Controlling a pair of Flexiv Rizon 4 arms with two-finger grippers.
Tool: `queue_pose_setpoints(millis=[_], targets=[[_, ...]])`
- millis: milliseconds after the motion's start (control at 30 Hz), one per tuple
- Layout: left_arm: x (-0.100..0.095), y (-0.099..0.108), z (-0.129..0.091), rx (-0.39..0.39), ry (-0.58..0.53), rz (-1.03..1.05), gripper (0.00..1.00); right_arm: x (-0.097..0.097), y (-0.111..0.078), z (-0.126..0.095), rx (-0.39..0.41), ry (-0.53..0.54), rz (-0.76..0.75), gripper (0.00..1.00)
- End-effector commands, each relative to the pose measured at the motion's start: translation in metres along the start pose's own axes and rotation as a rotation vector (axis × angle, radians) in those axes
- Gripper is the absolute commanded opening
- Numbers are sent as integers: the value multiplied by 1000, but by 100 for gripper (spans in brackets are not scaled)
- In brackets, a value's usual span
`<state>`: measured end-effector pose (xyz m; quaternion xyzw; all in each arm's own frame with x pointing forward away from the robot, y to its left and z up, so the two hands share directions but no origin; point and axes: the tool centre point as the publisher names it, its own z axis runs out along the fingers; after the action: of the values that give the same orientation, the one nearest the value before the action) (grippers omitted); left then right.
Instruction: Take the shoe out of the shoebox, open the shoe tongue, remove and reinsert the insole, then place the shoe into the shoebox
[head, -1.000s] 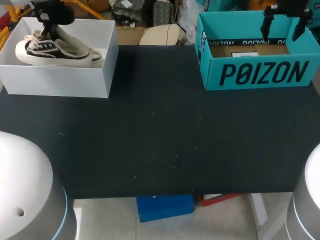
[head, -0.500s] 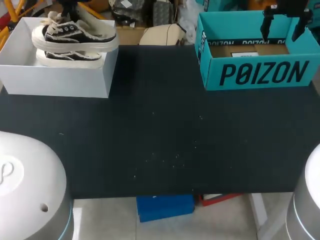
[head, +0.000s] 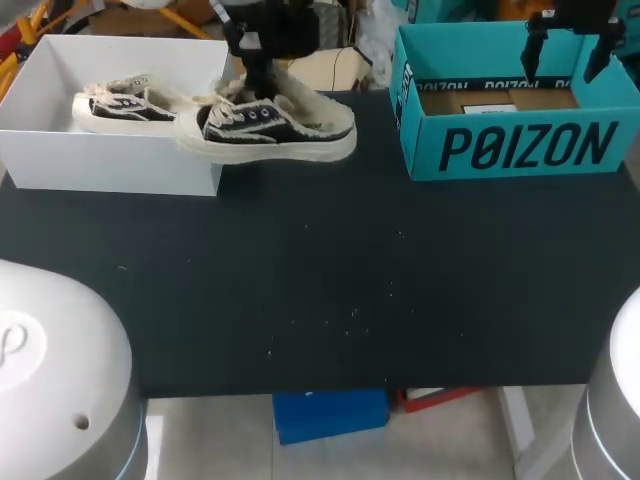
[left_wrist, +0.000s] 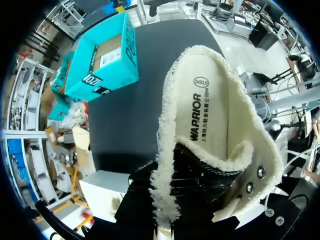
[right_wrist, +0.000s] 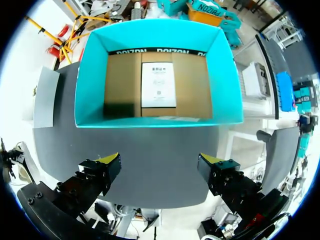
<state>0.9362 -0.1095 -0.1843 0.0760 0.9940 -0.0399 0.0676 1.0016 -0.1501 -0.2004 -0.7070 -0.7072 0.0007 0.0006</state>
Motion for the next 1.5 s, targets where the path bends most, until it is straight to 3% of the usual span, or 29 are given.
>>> queue_pose_setpoints(millis=[33,333,667,900,1200,1367,1400,1433,1500], targets=[[7,-51,35,-14,9,-2,0,0,0,0,0,0,0,100],[20,-96,103,-6,96,17,0,0,0,0,0,0,0,100],[30,-108,165,-5,137,-28,0,0,0,0,0,0,0,100],[49,-104,193,-11,151,-59,0,0,0,0,0,0,0,100],[64,-74,214,-65,163,-94,0,0,0,0,0,0,0,100],[68,-63,220,-54,178,-103,0,0,0,0,0,0,0,100],[68,-63,220,-62,179,-101,47,0,0,0,0,0,0,100],[68,-62,219,-59,178,-99,100,0,0,0,0,0,0,100],[68,-62,210,-45,166,-88,100,0,0,0,0,0,0,100]])
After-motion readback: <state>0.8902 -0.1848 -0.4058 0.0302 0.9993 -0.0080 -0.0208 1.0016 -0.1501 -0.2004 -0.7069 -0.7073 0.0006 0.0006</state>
